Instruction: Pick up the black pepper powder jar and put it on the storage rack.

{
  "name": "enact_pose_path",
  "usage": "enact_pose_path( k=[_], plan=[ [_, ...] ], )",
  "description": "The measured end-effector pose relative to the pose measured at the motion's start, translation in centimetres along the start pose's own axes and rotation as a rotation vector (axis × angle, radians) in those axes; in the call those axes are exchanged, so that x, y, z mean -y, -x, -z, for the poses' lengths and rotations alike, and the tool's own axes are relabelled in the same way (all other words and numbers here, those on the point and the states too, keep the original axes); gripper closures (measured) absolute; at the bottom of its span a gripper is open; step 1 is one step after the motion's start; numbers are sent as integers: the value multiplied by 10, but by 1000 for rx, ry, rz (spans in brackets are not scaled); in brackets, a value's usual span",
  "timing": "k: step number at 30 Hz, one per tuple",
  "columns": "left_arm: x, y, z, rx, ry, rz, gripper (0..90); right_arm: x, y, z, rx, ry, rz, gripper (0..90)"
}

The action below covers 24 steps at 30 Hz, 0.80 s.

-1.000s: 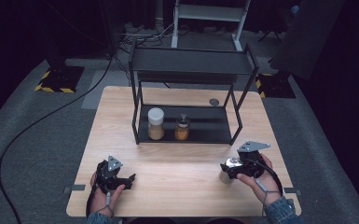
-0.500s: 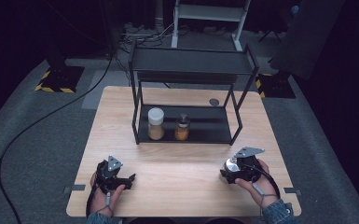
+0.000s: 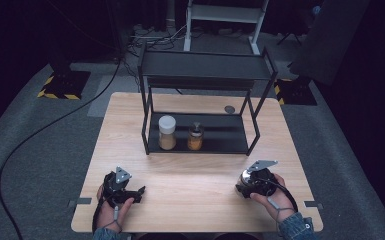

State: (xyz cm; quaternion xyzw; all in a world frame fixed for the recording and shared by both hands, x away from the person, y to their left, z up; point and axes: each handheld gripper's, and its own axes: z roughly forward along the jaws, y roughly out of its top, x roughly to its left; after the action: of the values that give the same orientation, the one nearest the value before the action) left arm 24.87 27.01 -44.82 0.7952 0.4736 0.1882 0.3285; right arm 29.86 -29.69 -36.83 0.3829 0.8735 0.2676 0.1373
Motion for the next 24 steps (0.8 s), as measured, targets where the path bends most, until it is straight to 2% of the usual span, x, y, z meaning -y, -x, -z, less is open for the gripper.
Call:
enact_pose_path(
  k=[5,14,24],
  plan=[
    [-1,0,0,0,-2,-1,54,-2,2,1,-3,-7,-20,316],
    [-1,0,0,1,-3,-1,54,-9,1,2,0,-30,-19,317],
    [-1,0,0,1,-2,-1,54,-29,4,21,13,-8,-12,317]
  ],
)
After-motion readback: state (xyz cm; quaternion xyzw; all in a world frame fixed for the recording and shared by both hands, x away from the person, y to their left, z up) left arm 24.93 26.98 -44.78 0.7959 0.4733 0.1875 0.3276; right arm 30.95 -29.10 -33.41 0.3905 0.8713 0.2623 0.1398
